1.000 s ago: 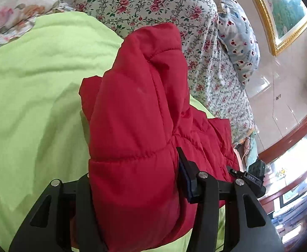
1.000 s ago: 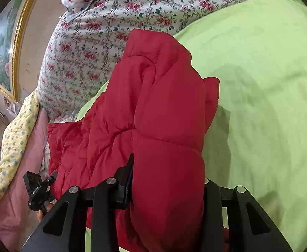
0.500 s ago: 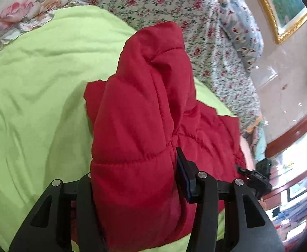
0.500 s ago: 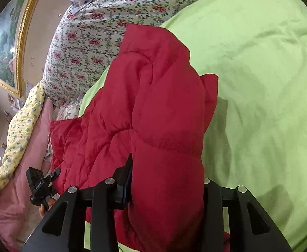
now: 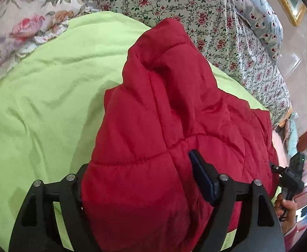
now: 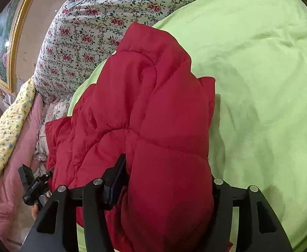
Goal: Fold large clothes
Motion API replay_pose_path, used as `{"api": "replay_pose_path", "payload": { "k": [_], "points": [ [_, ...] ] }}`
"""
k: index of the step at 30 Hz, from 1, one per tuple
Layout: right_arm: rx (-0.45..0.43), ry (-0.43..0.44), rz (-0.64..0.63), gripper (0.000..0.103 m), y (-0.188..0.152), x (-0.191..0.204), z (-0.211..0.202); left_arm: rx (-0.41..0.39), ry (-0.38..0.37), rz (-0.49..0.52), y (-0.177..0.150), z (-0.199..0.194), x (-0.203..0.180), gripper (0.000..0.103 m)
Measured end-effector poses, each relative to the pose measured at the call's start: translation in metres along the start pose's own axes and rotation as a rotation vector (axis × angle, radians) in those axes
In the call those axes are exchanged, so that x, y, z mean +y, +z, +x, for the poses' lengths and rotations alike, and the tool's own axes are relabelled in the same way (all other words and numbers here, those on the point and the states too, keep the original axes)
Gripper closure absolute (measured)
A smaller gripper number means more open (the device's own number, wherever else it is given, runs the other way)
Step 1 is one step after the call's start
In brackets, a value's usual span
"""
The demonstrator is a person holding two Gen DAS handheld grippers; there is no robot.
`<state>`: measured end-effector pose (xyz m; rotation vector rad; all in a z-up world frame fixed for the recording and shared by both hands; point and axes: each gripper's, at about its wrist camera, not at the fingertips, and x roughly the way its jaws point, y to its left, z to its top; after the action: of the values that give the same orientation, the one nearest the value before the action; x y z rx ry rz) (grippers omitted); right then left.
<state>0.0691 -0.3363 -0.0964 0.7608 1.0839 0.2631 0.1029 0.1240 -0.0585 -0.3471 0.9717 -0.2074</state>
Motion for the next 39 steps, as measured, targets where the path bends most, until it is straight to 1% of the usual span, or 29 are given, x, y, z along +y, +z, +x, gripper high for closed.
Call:
{"api": "replay_pose_path", "payload": {
  "k": [3, 4, 5, 8, 11, 13, 15, 17, 21, 25, 27, 28, 29, 30, 31, 32, 33, 34, 35, 37, 39],
  "points": [
    [-0.013, -0.036, -0.015, 0.034, 0.001, 0.002, -0.003, -0.011, 0.028, 0.015, 0.0, -0.003, -0.003, 0.021],
    [-0.017, -0.042, -0.017, 0.03, 0.003, 0.002, -0.004, -0.014, 0.035, 0.015, 0.0, -0.004, -0.003, 0.021],
    [-0.031, -0.055, -0.023, 0.026, 0.003, 0.003, -0.007, -0.017, 0.041, 0.016, 0.0, -0.004, -0.003, 0.021],
    [-0.065, -0.088, -0.047, 0.019, 0.007, 0.006, -0.015, -0.034, 0.069, 0.028, 0.001, -0.008, -0.005, 0.021],
    [-0.091, -0.115, -0.063, 0.014, 0.009, 0.006, -0.022, -0.071, 0.118, 0.047, 0.003, -0.014, -0.01, 0.02],
    [-0.105, -0.131, -0.076, 0.014, 0.011, 0.007, -0.026, -0.098, 0.144, 0.058, 0.006, -0.018, -0.014, 0.02],
    [-0.114, -0.156, -0.093, 0.013, 0.012, 0.01, -0.026, -0.121, 0.164, 0.067, 0.008, -0.021, -0.018, 0.02],
    [-0.119, -0.175, -0.111, 0.01, 0.013, 0.013, -0.025, -0.134, 0.168, 0.079, 0.011, -0.023, -0.021, 0.02],
    [-0.127, -0.214, -0.162, 0.008, 0.02, 0.023, -0.02, -0.109, 0.141, 0.102, 0.021, -0.014, -0.03, 0.02],
    [-0.136, -0.239, -0.212, 0.007, 0.033, 0.037, -0.009, -0.046, 0.151, 0.163, 0.024, 0.008, -0.044, 0.019],
    [-0.129, -0.255, -0.236, 0.007, 0.039, 0.042, 0.0, -0.032, 0.155, 0.188, 0.022, 0.015, -0.049, 0.019],
    [-0.124, -0.256, -0.248, 0.007, 0.041, 0.045, 0.005, -0.031, 0.158, 0.204, 0.021, 0.017, -0.051, 0.022],
    [-0.121, -0.261, -0.261, 0.008, 0.042, 0.048, 0.009, -0.032, 0.153, 0.214, 0.021, 0.017, -0.053, 0.032],
    [-0.119, -0.27, -0.28, 0.009, 0.042, 0.053, 0.013, -0.035, 0.15, 0.219, 0.02, 0.016, -0.054, 0.037],
    [-0.119, -0.279, -0.296, 0.021, 0.041, 0.057, 0.015, -0.038, 0.144, 0.222, 0.021, 0.015, -0.054, 0.047],
    [-0.118, -0.298, -0.319, 0.044, 0.039, 0.062, 0.018, -0.041, 0.139, 0.222, 0.021, 0.014, -0.054, 0.061],
    [-0.118, -0.33, -0.342, 0.051, 0.036, 0.066, 0.022, -0.048, 0.136, 0.219, 0.022, 0.012, -0.053, 0.067],
    [-0.124, -0.353, -0.359, 0.063, 0.035, 0.069, 0.023, -0.051, 0.126, 0.212, 0.024, 0.011, -0.052, 0.078],
    [-0.133, -0.367, -0.37, 0.074, 0.033, 0.071, 0.023, -0.054, 0.102, 0.197, 0.026, 0.008, -0.049, 0.08],
    [-0.15, -0.352, -0.36, 0.082, 0.034, 0.071, 0.017, -0.064, 0.071, 0.178, 0.03, 0.006, -0.048, 0.082],
    [-0.177, -0.329, -0.349, 0.087, 0.037, 0.072, 0.008, -0.083, 0.056, 0.178, 0.033, 0.003, -0.051, 0.083]
  ]
}}
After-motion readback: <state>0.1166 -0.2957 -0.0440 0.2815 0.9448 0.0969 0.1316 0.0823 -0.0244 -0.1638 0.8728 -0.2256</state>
